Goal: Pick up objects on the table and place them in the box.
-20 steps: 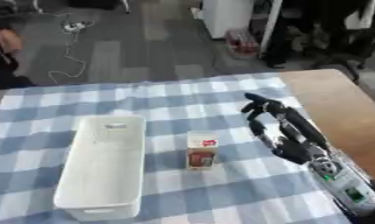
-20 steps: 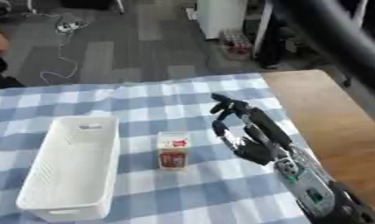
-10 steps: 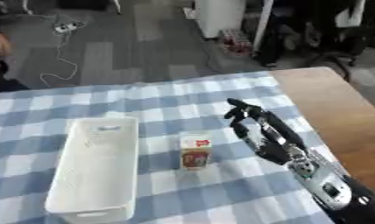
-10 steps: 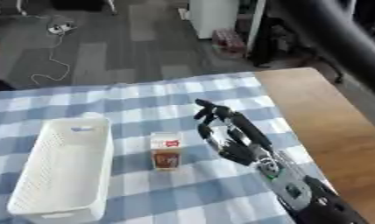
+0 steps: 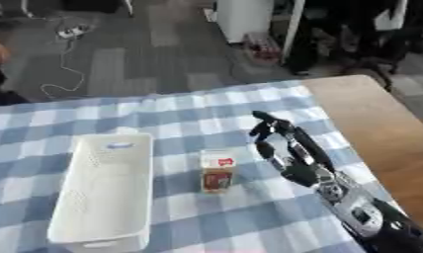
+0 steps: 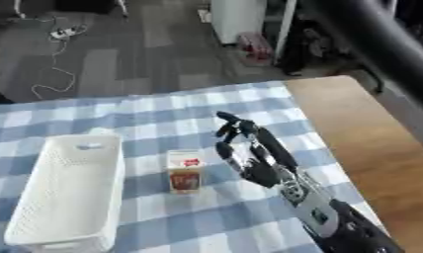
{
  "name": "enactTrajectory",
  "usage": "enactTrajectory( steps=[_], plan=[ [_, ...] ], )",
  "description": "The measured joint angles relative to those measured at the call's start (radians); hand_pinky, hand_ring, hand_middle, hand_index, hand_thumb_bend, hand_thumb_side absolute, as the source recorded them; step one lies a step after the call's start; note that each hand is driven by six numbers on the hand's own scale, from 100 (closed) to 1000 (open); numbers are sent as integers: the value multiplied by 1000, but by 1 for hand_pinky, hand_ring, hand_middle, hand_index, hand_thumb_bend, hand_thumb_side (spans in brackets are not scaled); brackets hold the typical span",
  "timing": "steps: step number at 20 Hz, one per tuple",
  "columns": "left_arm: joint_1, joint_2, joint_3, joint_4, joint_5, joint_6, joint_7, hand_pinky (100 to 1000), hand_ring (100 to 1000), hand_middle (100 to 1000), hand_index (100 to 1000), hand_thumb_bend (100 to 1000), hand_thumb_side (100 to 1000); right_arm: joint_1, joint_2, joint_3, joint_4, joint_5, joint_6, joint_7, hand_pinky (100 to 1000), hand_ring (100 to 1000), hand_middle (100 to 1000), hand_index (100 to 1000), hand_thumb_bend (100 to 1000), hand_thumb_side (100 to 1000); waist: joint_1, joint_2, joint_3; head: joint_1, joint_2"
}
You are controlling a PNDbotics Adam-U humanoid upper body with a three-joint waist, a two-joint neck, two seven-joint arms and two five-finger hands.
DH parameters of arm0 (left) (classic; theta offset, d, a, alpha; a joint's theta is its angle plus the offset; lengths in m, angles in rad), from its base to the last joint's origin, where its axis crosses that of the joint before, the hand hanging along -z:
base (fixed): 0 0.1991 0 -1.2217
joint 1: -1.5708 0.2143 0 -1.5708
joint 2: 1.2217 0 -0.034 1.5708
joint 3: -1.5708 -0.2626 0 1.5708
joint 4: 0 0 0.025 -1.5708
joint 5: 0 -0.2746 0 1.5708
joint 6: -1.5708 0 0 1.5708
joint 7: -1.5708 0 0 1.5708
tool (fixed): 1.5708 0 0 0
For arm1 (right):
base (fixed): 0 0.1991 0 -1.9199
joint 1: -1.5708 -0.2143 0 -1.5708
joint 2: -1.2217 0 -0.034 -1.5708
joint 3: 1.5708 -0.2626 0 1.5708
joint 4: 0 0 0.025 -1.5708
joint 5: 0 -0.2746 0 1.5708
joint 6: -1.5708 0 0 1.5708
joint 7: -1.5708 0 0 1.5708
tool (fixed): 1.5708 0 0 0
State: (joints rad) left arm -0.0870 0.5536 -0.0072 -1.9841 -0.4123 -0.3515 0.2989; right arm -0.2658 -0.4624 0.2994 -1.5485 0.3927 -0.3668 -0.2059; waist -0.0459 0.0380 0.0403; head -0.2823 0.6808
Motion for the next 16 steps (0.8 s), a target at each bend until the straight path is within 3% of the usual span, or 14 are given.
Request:
enactTrajectory(
  steps=[6,16],
  plan=[
    [-1,0,0,0,0,0,0,396,453,639,762,123,911,-9,4,19,18,27,-22,-19,755,580,657,978,353,1000,0,0,3,0,1],
    [-11,0,0,0,9,-1,-1,396,453,639,762,136,908,-36,2,37,37,107,-23,51,772,598,686,981,332,1000,-1,5,11,0,-2]
  ],
)
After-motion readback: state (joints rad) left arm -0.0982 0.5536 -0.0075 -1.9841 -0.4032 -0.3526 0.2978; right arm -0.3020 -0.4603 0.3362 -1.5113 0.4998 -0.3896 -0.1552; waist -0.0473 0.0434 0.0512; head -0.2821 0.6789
